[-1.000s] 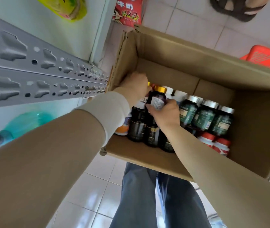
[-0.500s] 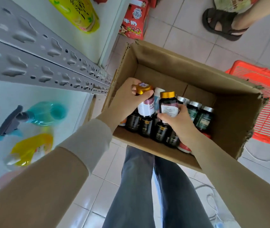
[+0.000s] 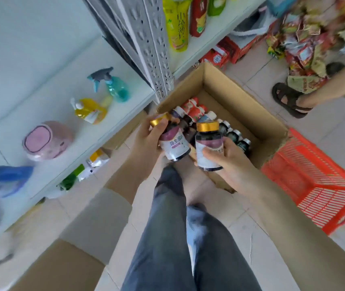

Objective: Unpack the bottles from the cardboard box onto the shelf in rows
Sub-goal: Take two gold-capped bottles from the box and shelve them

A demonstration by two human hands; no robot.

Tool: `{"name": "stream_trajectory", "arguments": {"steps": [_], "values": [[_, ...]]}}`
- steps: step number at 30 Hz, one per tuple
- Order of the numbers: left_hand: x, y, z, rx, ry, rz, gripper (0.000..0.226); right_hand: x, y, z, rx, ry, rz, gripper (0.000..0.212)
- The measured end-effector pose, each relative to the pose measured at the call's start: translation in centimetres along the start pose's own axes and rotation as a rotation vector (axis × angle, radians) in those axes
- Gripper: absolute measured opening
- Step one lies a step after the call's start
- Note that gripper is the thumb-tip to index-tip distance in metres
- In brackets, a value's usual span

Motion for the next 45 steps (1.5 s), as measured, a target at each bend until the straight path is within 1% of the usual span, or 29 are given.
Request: {"name": "stream_trajectory", "arguments": {"steps": [3,4,7,9,10,11,12,13,15,17,19,21,25,27,30,32,34,36,37,40,44,45], "values": [[-2.1,5.6,-1.0,0.006,0.036,-0.083,0.011,2.7,3.9,0.6,-0.019,0.085,0.095,0.110],[-2.8,7.3,-1.6,0.019,0.034,-0.107,0.010,3.8,5.0,0.9,-0.025,0.122,0.132,0.103],[-5.2,11.5,-4.0,0.096,0.057,-0.123,0.010,7.3,7.8,2.2,-0.023,0.234,0.252,0.069],[-6.9,14.0,-6.3,0.184,0.033,-0.127,0.009,9.7,9.2,3.2,-0.029,0.304,0.313,0.055],[-7.8,15.2,-7.3,0.223,0.014,-0.128,0.007,11.0,9.8,3.6,-0.031,0.347,0.340,0.058],[-8.9,16.5,-8.6,0.263,-0.003,-0.132,0.009,12.5,10.6,4.1,-0.041,0.394,0.373,0.070],[-9.7,17.6,-9.8,0.294,-0.023,-0.130,0.017,13.8,11.1,4.6,-0.052,0.436,0.388,0.082],[-10.4,18.5,-10.8,0.314,-0.039,-0.131,0.024,14.9,11.7,5.1,-0.078,0.458,0.393,0.087],[-12.1,20.8,-13.1,0.360,-0.039,-0.150,0.027,17.6,12.7,6.2,-0.145,0.510,0.406,0.085],[-13.4,22.8,-15.3,0.412,-0.051,-0.154,0.020,20.2,13.5,7.3,-0.206,0.523,0.418,0.093],[-14.3,24.6,-17.7,0.484,-0.077,-0.136,0.019,22.8,14.5,8.5,-0.260,0.530,0.446,0.099],[-14.8,25.8,-20.1,0.552,-0.114,-0.129,0.020,25.0,15.2,10.0,-0.290,0.537,0.466,0.094],[-15.3,26.6,-24.6,0.644,-0.153,-0.125,0.015,28.3,15.9,13.9,-0.333,0.576,0.556,0.072],[-15.4,26.1,-27.0,0.684,-0.181,-0.126,0.015,29.4,15.4,16.1,-0.343,0.564,0.583,0.074],[-15.3,24.5,-31.1,0.746,-0.206,-0.113,0.027,30.5,14.2,19.7,-0.400,0.584,0.614,0.072],[-15.1,23.2,-34.0,0.785,-0.243,-0.121,0.031,31.1,12.9,22.4,-0.455,0.615,0.616,0.076],[-15.2,22.1,-37.1,0.831,-0.281,-0.157,0.031,31.9,11.5,25.4,-0.525,0.626,0.603,0.085],[-15.7,21.3,-40.2,0.877,-0.312,-0.202,0.026,33.5,10.3,28.4,-0.595,0.644,0.600,0.087],[-16.2,20.9,-41.8,0.892,-0.326,-0.224,0.021,34.5,9.7,29.8,-0.630,0.660,0.590,0.083],[-18.1,19.5,-45.8,0.883,-0.409,-0.277,0.005,38.2,7.9,33.2,-0.708,0.678,0.578,0.054],[-21.4,16.1,-50.1,0.827,-0.470,-0.339,0.002,43.8,4.9,36.3,-0.784,0.736,0.547,0.043],[-22.3,14.9,-51.0,0.814,-0.477,-0.349,0.005,45.1,4.0,36.9,-0.793,0.751,0.532,0.044]]}}
Point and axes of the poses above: each hand's wrist, its own y-axis away from the middle knuckle, its own x-axis out of the palm, z = x × y, the point moved 1 cm from there along -y, towards the middle knuckle, and after that the axes turned 2 degrees about x, right-handed, at the moved point
